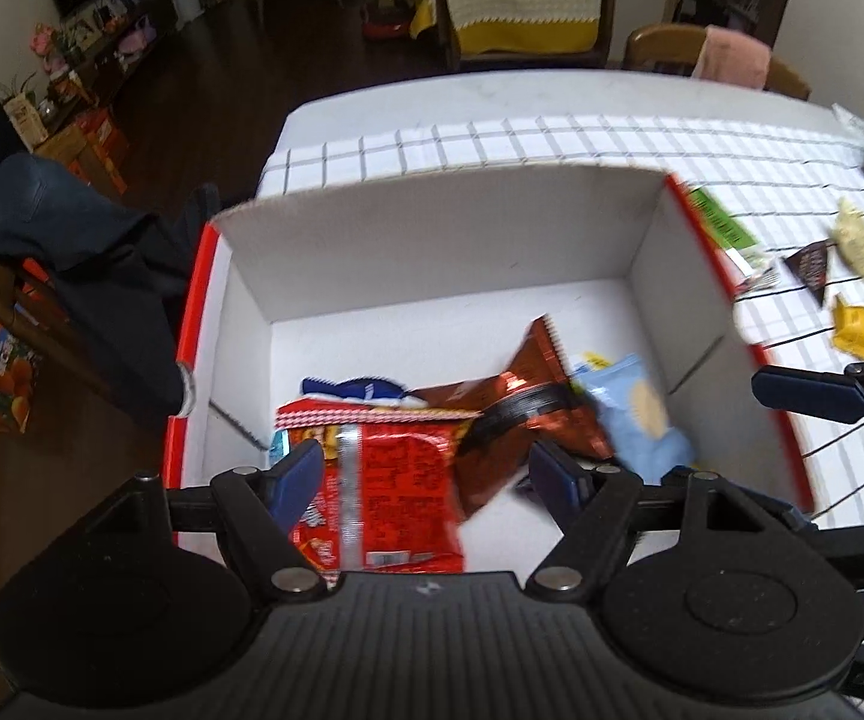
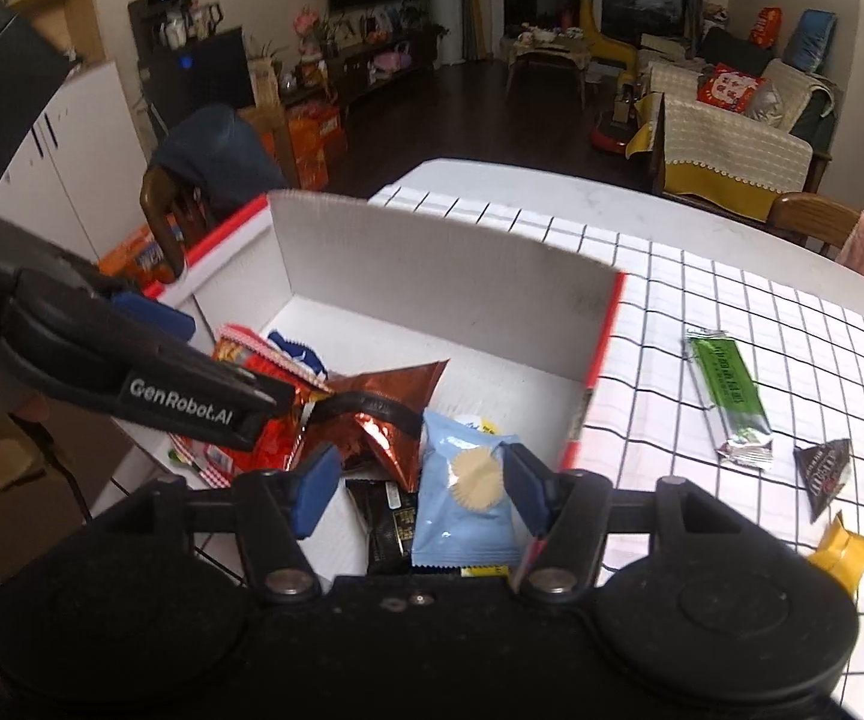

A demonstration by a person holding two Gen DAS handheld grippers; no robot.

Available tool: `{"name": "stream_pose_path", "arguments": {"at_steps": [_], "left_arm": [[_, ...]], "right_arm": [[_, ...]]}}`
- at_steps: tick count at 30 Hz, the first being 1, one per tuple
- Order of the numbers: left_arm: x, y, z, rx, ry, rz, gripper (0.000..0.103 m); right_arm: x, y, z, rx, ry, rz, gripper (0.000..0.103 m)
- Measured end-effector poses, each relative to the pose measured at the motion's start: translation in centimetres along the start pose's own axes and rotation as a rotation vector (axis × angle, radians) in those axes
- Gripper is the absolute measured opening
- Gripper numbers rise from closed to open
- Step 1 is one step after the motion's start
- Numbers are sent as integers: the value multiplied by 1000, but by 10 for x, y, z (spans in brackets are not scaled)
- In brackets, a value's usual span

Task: Organize snacks
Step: 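Move both tools back over the remaining snacks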

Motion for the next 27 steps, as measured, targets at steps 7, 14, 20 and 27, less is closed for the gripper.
{"name": "stream_pose_path", "arguments": {"at_steps": [7,14,20,27], "left_arm": [[-29,4,-27,-64,-61,6,79],[-66,12,-45,-120,-99,23,82],[-101,20,-48,-155,-112,34,82],[-140,32,-41,-159,-139,31,84]], "right_arm": [[-28,-6,-33,-55,3,72,70],[-72,-21,-62,-96,-15,156,82],[-114,-37,-76,-121,-54,238,92],[-166,-60,-83,-116,-131,341,102]]}}
Point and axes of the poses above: each gripper's, at about its wrist camera, not at the fingertips, and z roughly the way its jaws point, x to its left, y to its top, the point moved 4 cm from there along z, roughly the way its jaws point, and after that the axes turned 8 degrees about x, right-handed, at the moved point
